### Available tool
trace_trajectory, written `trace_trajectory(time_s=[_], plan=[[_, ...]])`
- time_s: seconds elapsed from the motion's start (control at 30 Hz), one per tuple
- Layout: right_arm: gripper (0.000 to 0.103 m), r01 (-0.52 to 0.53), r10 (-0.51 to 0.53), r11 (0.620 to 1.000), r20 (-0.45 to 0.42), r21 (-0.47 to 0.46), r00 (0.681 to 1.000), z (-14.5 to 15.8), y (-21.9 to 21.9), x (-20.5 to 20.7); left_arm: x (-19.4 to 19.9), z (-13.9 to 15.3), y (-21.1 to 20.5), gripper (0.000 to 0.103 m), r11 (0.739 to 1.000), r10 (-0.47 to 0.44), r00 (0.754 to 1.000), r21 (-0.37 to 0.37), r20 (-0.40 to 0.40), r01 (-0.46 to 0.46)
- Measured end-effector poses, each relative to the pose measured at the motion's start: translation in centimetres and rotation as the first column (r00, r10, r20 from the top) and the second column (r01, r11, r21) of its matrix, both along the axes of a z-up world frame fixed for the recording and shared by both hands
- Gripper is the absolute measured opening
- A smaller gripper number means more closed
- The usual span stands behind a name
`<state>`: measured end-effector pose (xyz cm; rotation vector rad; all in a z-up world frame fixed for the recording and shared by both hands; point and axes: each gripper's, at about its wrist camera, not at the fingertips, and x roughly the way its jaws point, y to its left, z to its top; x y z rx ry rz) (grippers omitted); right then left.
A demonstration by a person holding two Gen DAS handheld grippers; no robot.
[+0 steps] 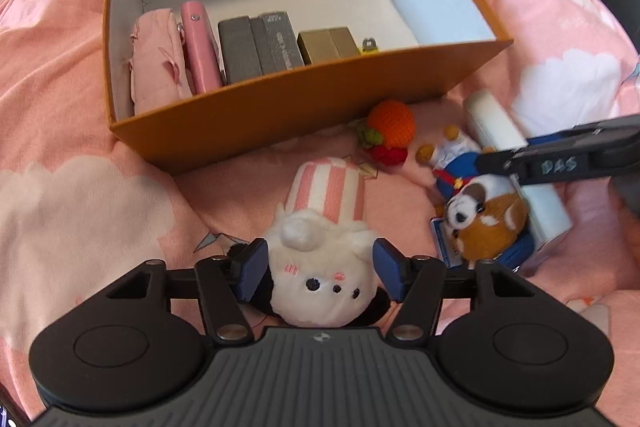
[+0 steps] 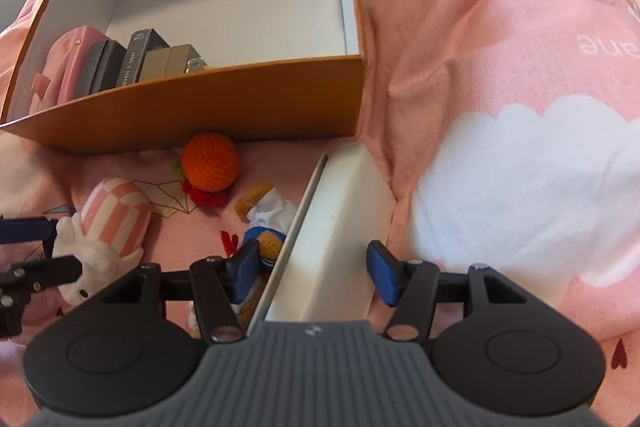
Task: Organize objects
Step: 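Grasp the white plush bunny with the left tool while the right grasps the white power bank, then lift the plush bunny and power bank toward the orange box with both tools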
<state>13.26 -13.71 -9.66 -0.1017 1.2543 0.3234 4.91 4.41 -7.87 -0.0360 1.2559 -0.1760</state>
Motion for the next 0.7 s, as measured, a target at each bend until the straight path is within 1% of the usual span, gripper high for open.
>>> trace_trajectory(time_s=[0.1, 0.17, 0.27, 0.43, 0.53, 0.57, 0.6, 0.63, 0.7], plan=[[0.053, 0.012, -0.011, 1.0, -0.025, 0.02, 1.0, 0.2, -1.0, 0.3, 0.0, -0.5, -0.3, 0.074, 1.0, -0.02, 1.0, 0.007, -0.023, 0.02], [0.048, 0.023, -0.022, 0.999, -0.046, 0.036, 0.999, 0.4, -1.9, 0.4, -0.1, -0.7, -0.6, 0.075, 0.999, -0.035, 0.999, 0.027, -0.022, 0.036], [0.046, 0.032, -0.028, 0.998, -0.07, 0.053, 0.997, 0.8, -3.0, 0.5, -0.4, -0.7, -1.5, 0.081, 0.995, -0.08, 0.997, 0.053, -0.018, 0.081], [0.046, 0.05, -0.037, 0.994, -0.126, 0.097, 0.991, 0.9, -4.2, 0.6, -0.6, -1.8, -3.4, 0.085, 0.977, -0.152, 0.988, 0.147, -0.035, 0.156], [0.046, 0.048, -0.035, 0.994, -0.131, 0.099, 0.991, 0.8, -4.5, 0.8, -0.4, -2.7, -3.8, 0.085, 0.967, -0.155, 0.987, 0.198, -0.045, 0.161], [0.044, 0.049, -0.035, 0.994, -0.132, 0.099, 0.991, 0.7, -4.6, 0.9, -0.3, -2.8, -3.8, 0.083, 0.967, -0.148, 0.988, 0.205, -0.045, 0.155], [0.044, 0.047, -0.033, 0.994, -0.133, 0.098, 0.991, 0.5, -4.5, 1.0, -0.3, -2.9, -3.7, 0.078, 0.966, -0.14, 0.989, 0.215, -0.047, 0.147], [0.044, 0.045, -0.032, 0.994, -0.136, 0.097, 0.99, 0.2, -4.5, 1.1, -0.3, -2.9, -3.5, 0.078, 0.966, -0.129, 0.991, 0.22, -0.047, 0.136], [0.042, 0.051, -0.036, 0.994, -0.139, 0.099, 0.99, -0.2, -4.9, 1.2, -0.4, -2.7, -3.1, 0.074, 0.972, -0.116, 0.992, 0.203, -0.041, 0.122]])
